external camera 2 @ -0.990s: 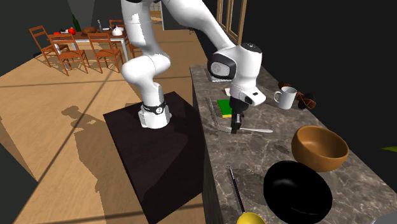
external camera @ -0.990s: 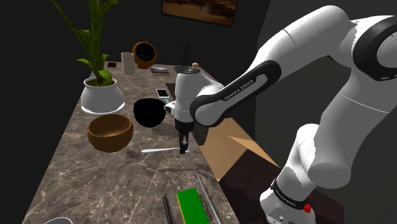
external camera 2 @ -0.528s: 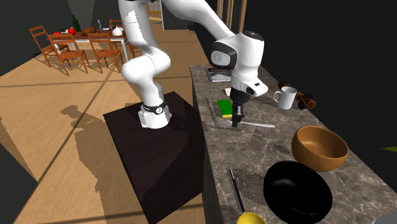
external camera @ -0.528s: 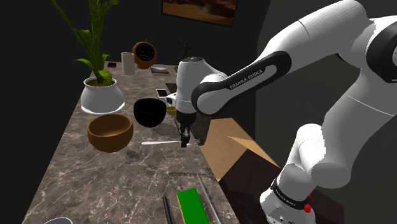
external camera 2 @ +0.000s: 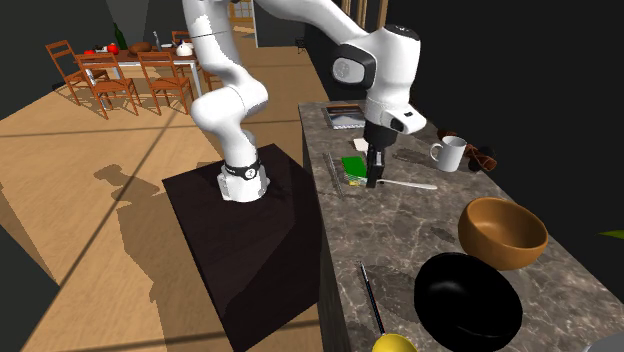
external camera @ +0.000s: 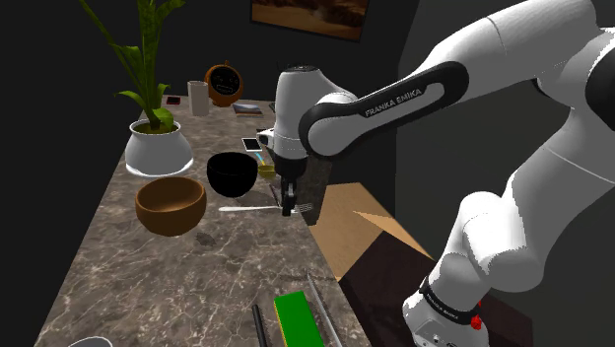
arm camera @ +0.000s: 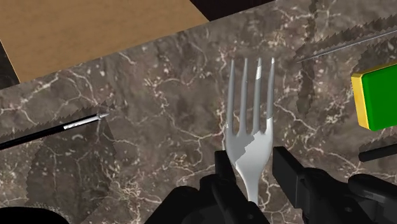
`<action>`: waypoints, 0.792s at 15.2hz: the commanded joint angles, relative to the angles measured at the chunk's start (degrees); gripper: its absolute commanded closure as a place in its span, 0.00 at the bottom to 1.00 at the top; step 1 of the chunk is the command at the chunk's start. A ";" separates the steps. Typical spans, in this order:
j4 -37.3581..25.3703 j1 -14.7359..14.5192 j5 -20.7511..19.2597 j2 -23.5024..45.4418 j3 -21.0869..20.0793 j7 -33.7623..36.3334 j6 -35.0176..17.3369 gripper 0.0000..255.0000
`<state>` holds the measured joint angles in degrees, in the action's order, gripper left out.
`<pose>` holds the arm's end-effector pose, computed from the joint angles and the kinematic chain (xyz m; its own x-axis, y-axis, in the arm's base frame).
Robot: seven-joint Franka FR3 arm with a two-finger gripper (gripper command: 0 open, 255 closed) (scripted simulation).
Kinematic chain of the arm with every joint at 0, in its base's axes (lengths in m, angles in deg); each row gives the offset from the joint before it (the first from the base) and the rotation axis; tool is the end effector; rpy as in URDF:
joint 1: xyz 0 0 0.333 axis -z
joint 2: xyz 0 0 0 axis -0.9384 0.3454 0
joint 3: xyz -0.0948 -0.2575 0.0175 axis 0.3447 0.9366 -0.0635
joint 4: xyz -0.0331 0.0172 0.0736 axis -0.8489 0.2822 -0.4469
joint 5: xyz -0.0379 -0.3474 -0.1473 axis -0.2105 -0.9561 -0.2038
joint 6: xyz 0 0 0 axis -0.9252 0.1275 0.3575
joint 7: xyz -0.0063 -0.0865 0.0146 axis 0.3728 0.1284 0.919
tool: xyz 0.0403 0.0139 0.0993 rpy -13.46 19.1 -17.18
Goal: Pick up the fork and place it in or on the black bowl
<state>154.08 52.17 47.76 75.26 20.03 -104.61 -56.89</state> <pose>0.4213 0.1882 0.3583 0.6677 0.7433 -0.0422 0.7443 -0.6676 0.0183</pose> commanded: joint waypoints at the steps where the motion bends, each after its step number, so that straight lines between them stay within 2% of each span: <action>1: -0.87 -0.01 0.13 -0.91 0.06 -0.16 1.80 1.00; 9: -4.44 -0.05 0.40 -3.23 0.22 -0.53 7.68 1.00; 12: -10.39 1.18 -0.57 2.41 1.51 -2.45 7.96 1.00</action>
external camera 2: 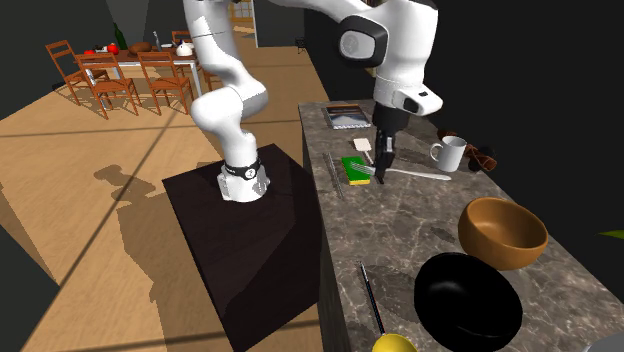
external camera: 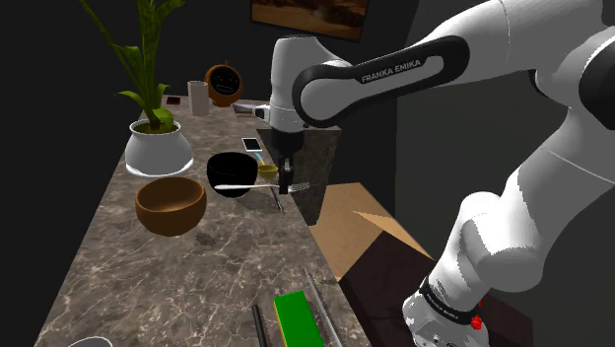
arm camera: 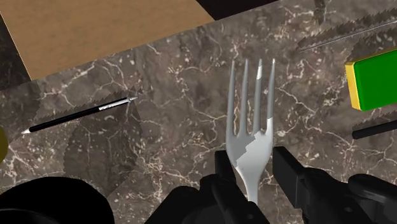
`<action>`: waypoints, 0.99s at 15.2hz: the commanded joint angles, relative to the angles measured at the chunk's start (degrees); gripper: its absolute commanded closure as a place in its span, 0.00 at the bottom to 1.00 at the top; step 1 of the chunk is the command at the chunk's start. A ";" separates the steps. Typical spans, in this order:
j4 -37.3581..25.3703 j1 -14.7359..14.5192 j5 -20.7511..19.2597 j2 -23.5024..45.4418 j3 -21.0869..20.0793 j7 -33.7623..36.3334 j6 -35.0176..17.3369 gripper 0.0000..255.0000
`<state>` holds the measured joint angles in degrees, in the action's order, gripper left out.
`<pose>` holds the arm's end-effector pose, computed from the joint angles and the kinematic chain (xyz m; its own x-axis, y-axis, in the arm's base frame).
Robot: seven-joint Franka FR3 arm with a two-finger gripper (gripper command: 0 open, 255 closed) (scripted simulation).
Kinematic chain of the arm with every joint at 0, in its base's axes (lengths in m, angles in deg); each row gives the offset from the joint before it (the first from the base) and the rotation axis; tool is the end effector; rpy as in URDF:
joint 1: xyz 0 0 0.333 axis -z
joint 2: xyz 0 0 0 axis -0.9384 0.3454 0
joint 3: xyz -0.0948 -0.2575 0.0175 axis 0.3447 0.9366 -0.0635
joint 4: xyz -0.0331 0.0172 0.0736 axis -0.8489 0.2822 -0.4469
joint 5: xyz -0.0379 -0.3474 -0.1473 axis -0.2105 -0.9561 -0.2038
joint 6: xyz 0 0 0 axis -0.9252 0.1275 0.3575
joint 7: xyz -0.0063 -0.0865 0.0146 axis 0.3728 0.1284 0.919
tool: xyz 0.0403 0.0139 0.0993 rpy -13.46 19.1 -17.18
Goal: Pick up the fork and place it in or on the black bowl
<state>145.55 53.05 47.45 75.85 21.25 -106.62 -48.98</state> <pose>0.4466 0.1807 0.4078 0.6678 0.7432 -0.0423 0.7442 -0.6677 0.0179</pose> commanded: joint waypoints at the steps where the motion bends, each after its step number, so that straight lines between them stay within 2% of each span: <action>1: -3.96 0.67 -0.52 3.71 0.69 -1.07 0.25 1.00; 9: -23.36 3.26 -1.57 19.31 3.24 -5.89 3.91 1.00; 15: -42.38 5.06 -1.57 32.56 4.48 -9.21 9.55 1.00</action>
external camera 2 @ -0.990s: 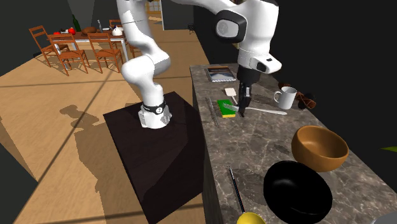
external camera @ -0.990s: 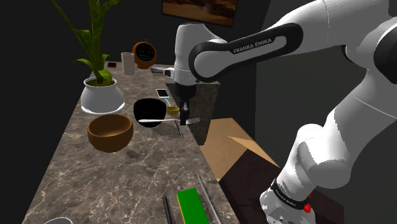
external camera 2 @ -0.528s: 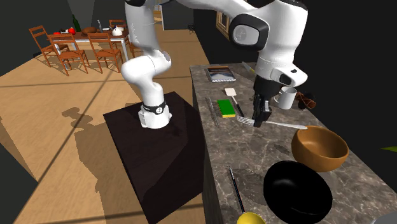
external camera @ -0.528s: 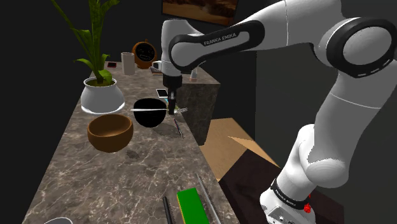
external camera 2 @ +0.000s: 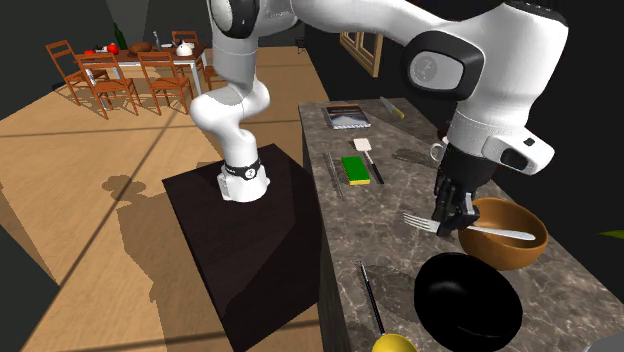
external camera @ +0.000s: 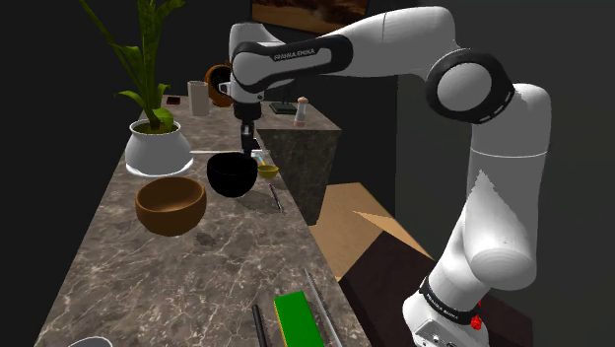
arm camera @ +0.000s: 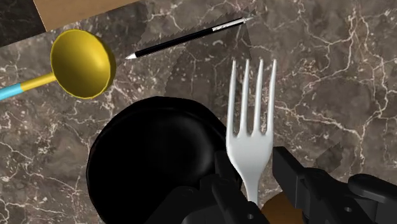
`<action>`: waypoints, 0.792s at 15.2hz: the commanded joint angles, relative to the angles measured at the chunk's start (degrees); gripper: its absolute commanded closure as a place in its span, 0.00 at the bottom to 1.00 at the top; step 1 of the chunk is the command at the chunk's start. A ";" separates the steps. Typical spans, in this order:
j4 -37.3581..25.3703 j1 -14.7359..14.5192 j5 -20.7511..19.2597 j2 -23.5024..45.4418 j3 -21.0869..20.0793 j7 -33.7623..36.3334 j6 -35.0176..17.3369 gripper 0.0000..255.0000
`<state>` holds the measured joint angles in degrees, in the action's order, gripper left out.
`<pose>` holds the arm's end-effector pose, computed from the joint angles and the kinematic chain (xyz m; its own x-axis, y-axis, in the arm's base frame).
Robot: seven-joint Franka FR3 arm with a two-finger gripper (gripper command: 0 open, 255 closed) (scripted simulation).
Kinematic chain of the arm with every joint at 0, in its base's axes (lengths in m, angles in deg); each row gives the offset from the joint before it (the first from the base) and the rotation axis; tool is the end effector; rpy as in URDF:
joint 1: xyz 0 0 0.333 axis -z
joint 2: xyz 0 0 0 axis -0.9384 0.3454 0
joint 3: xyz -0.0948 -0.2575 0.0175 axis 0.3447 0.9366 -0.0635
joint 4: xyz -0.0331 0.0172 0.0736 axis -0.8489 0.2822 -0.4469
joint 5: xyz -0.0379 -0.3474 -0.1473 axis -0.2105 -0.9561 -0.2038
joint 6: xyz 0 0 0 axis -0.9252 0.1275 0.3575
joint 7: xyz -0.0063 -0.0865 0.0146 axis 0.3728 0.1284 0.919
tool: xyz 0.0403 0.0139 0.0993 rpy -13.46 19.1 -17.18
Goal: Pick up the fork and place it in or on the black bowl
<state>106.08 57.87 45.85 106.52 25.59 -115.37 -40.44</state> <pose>0.6193 0.1374 0.4100 0.6680 0.7429 -0.0427 0.7440 -0.6679 0.0180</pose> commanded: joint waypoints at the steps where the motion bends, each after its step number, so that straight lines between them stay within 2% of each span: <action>1: -6.71 0.54 0.07 4.38 0.29 -0.98 2.31 1.00; 4: -20.15 1.44 0.21 12.87 0.68 -2.51 7.20 1.00; 6: -32.67 2.05 0.33 20.41 0.90 -3.54 12.13 1.00; 12: -27.17 2.09 0.29 19.89 0.88 -3.35 7.15 1.00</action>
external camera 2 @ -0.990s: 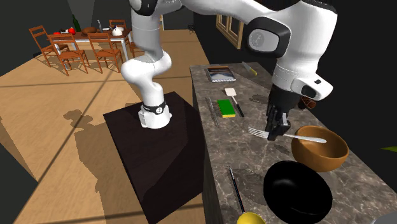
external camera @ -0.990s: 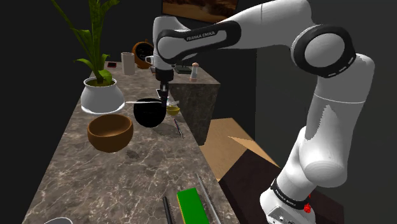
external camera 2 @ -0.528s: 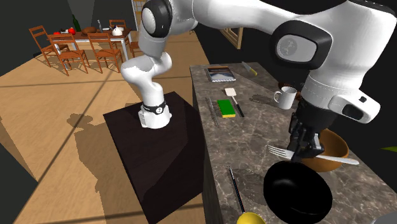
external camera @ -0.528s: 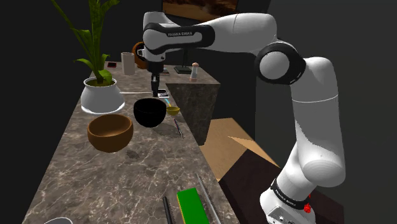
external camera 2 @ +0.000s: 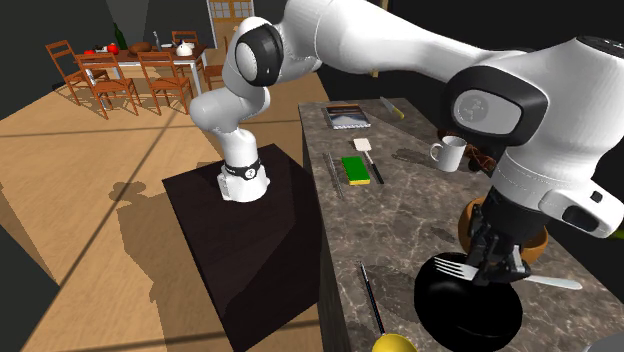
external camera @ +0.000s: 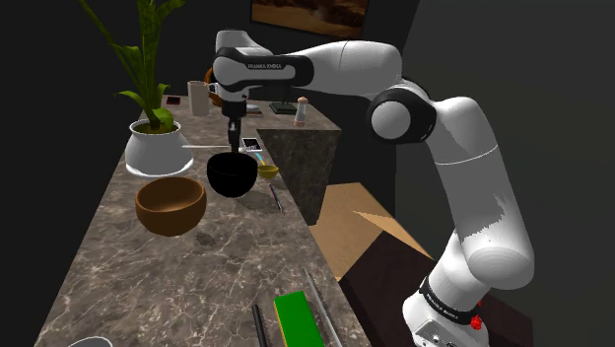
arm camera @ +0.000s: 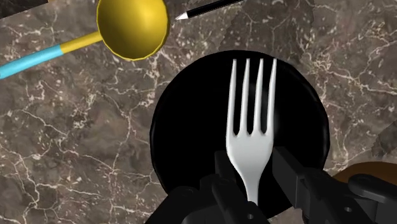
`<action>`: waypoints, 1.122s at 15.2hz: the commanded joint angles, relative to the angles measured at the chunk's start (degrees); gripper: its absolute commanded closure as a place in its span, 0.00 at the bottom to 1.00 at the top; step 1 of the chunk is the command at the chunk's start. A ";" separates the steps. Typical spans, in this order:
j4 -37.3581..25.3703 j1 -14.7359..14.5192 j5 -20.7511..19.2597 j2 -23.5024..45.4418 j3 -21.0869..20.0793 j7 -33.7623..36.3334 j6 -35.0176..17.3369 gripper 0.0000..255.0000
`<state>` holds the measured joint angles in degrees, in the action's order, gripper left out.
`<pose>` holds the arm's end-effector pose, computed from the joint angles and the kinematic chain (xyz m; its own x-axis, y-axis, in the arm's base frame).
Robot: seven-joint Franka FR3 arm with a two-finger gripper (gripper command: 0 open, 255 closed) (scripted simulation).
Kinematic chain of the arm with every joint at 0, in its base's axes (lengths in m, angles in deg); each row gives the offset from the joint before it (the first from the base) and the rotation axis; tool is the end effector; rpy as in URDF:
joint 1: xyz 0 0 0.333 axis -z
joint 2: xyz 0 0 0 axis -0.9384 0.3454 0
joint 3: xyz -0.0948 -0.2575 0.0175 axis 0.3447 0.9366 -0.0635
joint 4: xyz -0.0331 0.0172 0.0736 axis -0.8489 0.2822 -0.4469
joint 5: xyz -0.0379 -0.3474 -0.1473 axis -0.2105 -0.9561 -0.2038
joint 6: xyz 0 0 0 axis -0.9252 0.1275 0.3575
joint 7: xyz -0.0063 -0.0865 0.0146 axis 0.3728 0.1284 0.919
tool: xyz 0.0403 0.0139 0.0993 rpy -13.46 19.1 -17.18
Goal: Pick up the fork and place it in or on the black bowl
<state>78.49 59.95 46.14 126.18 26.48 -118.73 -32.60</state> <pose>0.6941 0.1176 0.3912 0.6679 0.7430 -0.0433 0.7441 -0.6679 0.0176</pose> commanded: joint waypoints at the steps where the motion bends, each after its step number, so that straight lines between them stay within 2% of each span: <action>1: 1.20 0.02 -0.01 0.23 0.00 0.03 -1.46 1.00; 8: 5.90 0.04 -0.07 0.82 0.01 0.23 -6.75 1.00; 16: 5.90 0.04 -0.07 0.82 0.00 0.23 -6.75 1.00; 17: 5.91 0.04 -0.07 0.81 0.01 0.23 -6.75 0.00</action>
<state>84.39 59.99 46.08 127.00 26.48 -118.50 -39.35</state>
